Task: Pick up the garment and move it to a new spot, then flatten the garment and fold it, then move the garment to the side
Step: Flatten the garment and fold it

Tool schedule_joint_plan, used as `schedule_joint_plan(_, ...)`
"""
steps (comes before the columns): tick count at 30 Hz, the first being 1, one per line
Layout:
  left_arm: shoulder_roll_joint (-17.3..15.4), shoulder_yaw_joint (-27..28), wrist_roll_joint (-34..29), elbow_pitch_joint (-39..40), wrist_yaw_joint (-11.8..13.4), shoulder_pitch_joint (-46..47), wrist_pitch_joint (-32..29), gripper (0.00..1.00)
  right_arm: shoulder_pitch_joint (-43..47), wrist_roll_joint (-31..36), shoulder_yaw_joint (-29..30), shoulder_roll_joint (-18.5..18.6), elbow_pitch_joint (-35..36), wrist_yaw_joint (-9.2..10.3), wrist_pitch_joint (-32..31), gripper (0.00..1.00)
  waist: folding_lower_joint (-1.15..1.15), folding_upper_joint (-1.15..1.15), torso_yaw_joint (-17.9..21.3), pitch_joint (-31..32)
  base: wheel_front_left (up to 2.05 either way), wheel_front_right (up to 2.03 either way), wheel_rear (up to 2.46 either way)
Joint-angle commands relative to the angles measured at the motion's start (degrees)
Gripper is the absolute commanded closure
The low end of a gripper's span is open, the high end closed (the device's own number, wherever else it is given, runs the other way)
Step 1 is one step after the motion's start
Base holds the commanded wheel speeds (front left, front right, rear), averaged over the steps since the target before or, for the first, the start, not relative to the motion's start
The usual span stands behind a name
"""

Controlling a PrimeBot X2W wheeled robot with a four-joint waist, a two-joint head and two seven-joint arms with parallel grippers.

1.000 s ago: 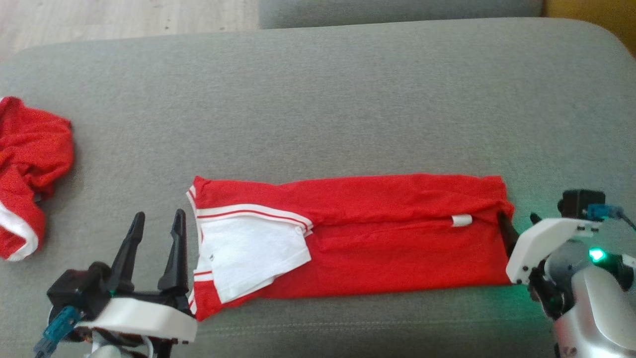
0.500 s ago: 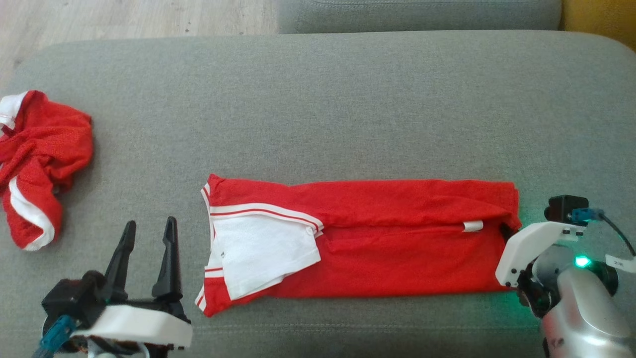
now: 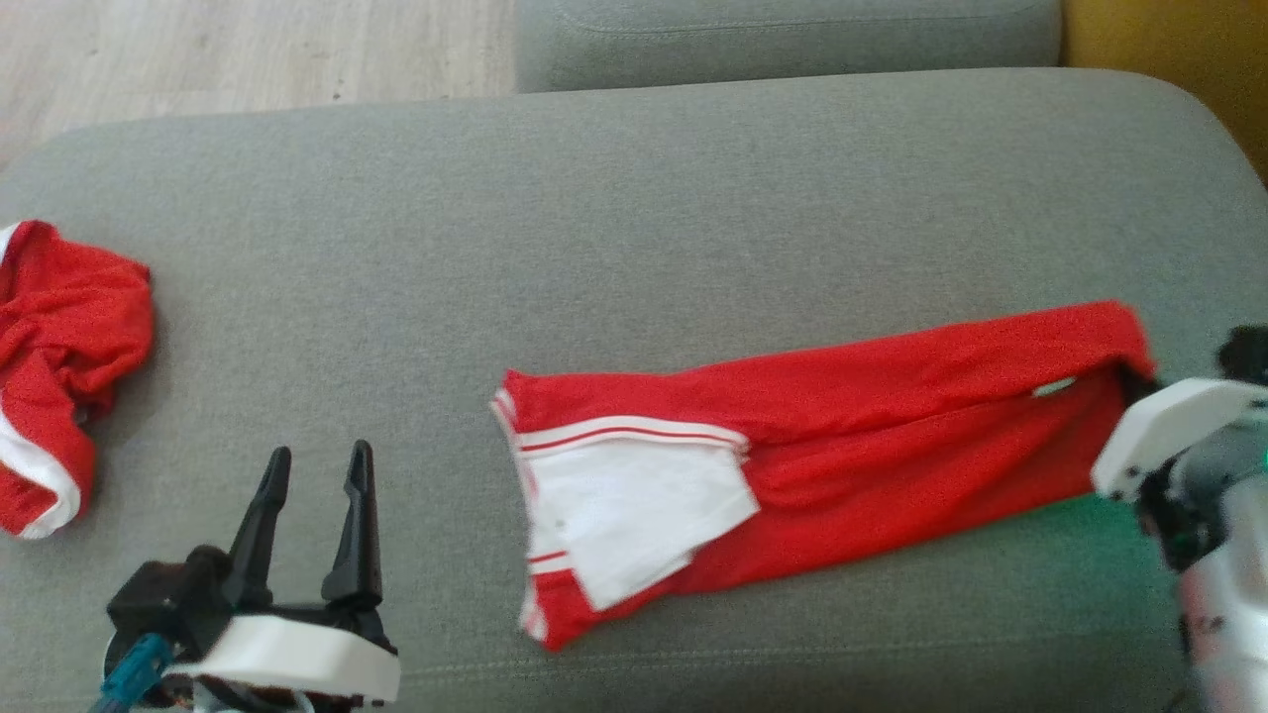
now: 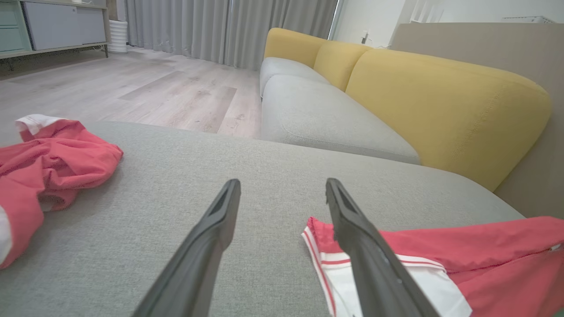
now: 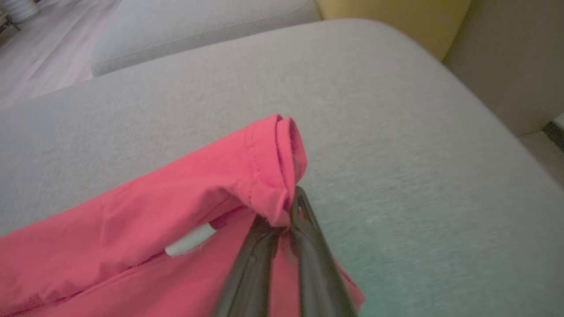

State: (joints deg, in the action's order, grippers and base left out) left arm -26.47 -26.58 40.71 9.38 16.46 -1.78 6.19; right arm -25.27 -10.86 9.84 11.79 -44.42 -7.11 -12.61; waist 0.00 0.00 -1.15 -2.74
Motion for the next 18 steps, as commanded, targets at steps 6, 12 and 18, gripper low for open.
schedule_joint_plan(6,-0.25,1.46,-0.52,1.18,0.03,2.15,0.54,0.0,-1.63,-2.76,-0.9,2.77,7.15,-0.37,-1.08,1.0,0.0,0.0,1.19,0.38,0.0,0.0,0.0)
schedule_joint_plan(12,0.16,0.79,-0.48,0.89,-0.1,2.42,0.48,0.0,2.85,-9.49,-6.82,0.05,19.46,-0.37,-5.59,1.0,0.0,0.0,1.62,1.04,0.0,0.0,0.0)
schedule_joint_plan(18,0.25,0.36,-0.46,0.91,-0.36,2.92,0.29,0.0,8.91,-14.19,-11.99,-3.1,33.08,-0.37,-10.1,1.0,0.0,0.0,0.7,1.32,0.0,0.0,0.0)
